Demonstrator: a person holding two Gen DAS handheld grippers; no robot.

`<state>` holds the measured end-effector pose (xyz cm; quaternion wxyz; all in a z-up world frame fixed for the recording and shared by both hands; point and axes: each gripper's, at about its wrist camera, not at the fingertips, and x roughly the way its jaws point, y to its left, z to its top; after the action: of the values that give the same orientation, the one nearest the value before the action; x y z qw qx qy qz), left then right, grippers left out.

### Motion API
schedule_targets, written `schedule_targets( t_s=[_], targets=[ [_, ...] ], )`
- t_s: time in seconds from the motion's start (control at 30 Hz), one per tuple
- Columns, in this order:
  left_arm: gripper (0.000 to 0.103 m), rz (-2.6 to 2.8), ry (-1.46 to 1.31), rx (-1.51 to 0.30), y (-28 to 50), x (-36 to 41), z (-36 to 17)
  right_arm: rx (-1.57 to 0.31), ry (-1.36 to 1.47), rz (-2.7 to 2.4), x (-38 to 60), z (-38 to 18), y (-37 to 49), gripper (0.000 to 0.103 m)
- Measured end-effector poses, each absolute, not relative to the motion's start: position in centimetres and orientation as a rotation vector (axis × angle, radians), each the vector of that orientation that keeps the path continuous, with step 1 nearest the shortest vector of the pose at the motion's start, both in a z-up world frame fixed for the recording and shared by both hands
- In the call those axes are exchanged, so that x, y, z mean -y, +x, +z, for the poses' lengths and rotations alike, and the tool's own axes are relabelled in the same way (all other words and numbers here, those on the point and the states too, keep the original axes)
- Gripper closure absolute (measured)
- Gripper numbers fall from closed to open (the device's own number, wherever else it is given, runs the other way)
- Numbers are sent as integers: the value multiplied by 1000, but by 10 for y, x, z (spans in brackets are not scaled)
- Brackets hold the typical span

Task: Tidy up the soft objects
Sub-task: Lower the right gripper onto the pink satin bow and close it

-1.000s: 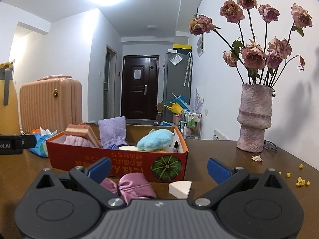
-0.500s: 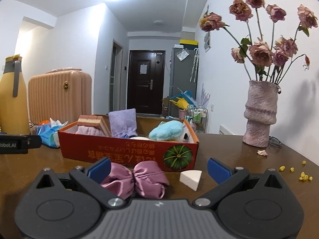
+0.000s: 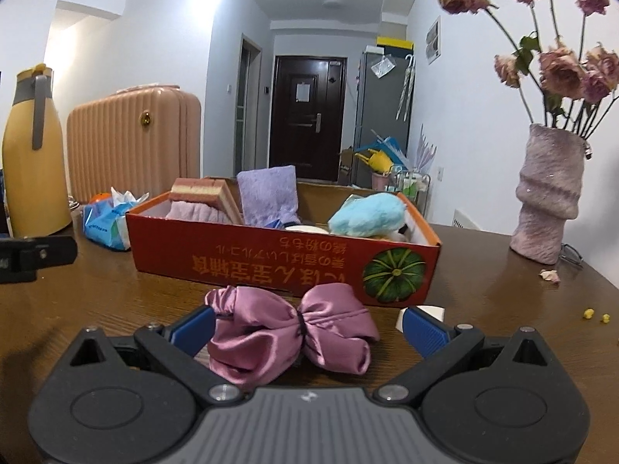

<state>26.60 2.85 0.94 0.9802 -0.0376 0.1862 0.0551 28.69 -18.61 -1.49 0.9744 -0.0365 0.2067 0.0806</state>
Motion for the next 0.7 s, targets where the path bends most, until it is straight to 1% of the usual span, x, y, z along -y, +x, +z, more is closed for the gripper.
schedule_targets(
  t_s=[0.7],
  targets=[
    [0,148,-128,-428,278,-44,5,-639,-58,231,175,-37,369,0]
  ],
)
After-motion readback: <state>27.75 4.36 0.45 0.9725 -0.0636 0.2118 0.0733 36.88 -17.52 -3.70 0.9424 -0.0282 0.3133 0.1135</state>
